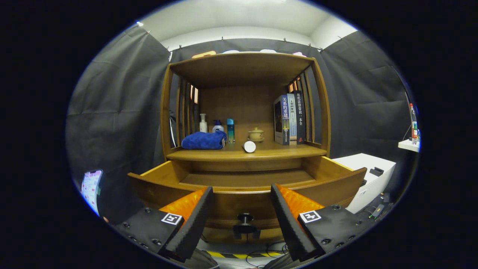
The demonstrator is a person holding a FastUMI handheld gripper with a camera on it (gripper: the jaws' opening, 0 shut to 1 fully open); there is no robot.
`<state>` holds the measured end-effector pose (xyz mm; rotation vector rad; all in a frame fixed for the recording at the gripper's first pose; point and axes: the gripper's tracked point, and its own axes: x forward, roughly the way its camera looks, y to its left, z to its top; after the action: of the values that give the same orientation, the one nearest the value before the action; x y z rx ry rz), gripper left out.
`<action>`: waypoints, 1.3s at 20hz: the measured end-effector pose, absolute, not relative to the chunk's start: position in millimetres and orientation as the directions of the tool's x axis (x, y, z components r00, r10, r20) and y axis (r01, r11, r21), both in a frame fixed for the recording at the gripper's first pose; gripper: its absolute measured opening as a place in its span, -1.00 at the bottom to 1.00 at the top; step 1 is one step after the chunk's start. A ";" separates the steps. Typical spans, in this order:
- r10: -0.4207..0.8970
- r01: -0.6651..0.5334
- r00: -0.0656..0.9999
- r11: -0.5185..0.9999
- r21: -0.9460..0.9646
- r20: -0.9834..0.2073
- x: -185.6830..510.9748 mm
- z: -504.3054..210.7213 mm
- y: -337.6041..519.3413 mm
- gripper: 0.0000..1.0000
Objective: Pull open the drawer, take out the items inside it, and place them on the countertop above the cabinet.
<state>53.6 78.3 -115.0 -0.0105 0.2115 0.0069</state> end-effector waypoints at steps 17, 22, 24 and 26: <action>-0.041 0.035 0.974 0.999 -0.031 -0.223 67.0 -157.7 86.9 0.97; -0.026 0.023 0.972 1.000 -0.016 -0.234 77.5 -158.9 85.1 0.96; -0.023 0.019 0.971 1.000 -0.018 -0.238 85.6 -158.6 84.3 0.96; -0.021 0.016 0.970 1.000 -0.020 -0.243 91.9 -157.4 82.4 0.96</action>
<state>91.9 82.4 -157.4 -0.0178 0.2452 -0.0186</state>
